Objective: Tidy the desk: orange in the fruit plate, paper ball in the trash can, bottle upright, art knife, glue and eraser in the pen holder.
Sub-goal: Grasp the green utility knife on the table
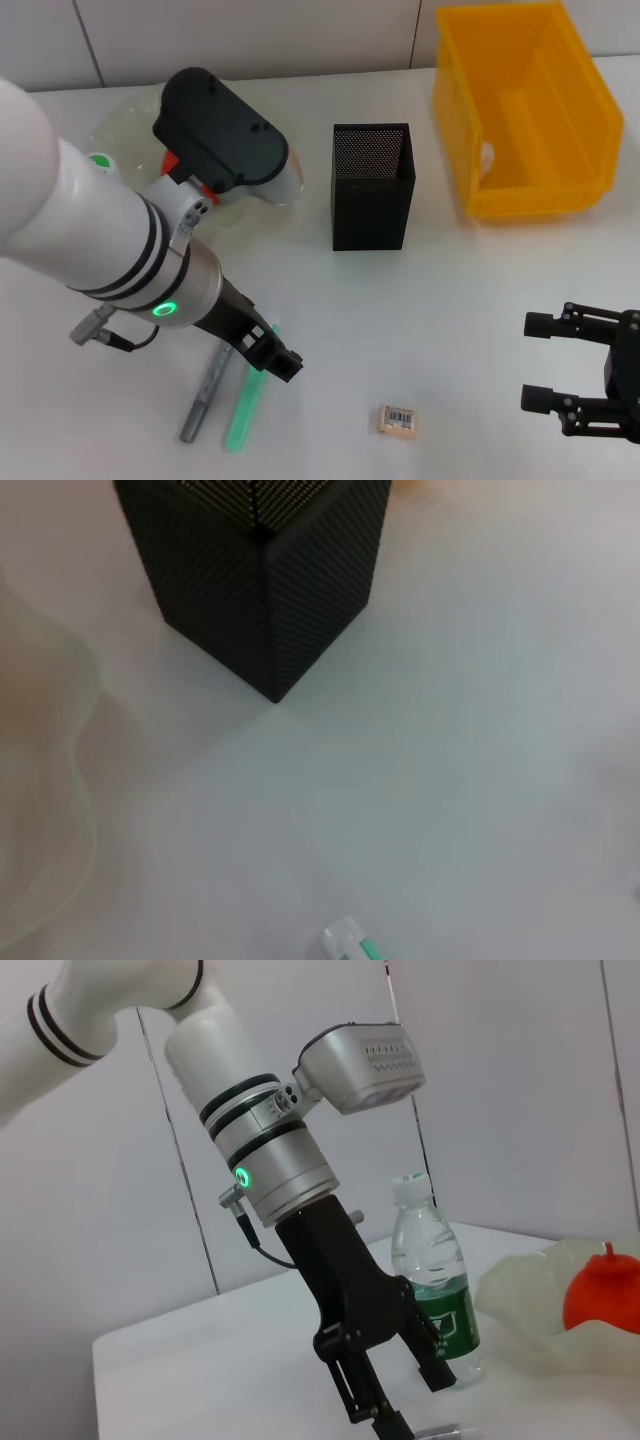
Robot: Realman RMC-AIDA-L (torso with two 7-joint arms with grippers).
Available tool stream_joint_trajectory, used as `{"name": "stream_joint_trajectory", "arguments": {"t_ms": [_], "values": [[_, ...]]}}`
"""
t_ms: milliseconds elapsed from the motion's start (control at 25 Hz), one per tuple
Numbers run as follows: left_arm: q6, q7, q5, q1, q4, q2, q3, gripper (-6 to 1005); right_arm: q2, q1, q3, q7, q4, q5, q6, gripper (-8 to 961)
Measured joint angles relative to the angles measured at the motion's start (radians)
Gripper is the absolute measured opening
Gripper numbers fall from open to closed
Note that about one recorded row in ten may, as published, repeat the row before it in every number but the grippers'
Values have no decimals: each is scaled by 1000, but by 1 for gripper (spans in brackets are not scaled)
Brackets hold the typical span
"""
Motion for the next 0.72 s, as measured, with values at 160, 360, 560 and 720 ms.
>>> {"name": "stream_joint_trajectory", "arguments": {"t_ms": [160,360,560,720], "values": [[17,0,-4,-31,-20,0,11,843,0,1,0,-1,3,0,0,765],[17,-1,-6,-44,-27,0,29,842,1,1,0,-1,9,0,0,765],[3,-1,0,-52,-43,0,47,842,0,2,0,-5,22,0,0,765],[-32,-1,28,-53,-48,0,76,842,-1,3,0,-14,27,0,0,765]]}}
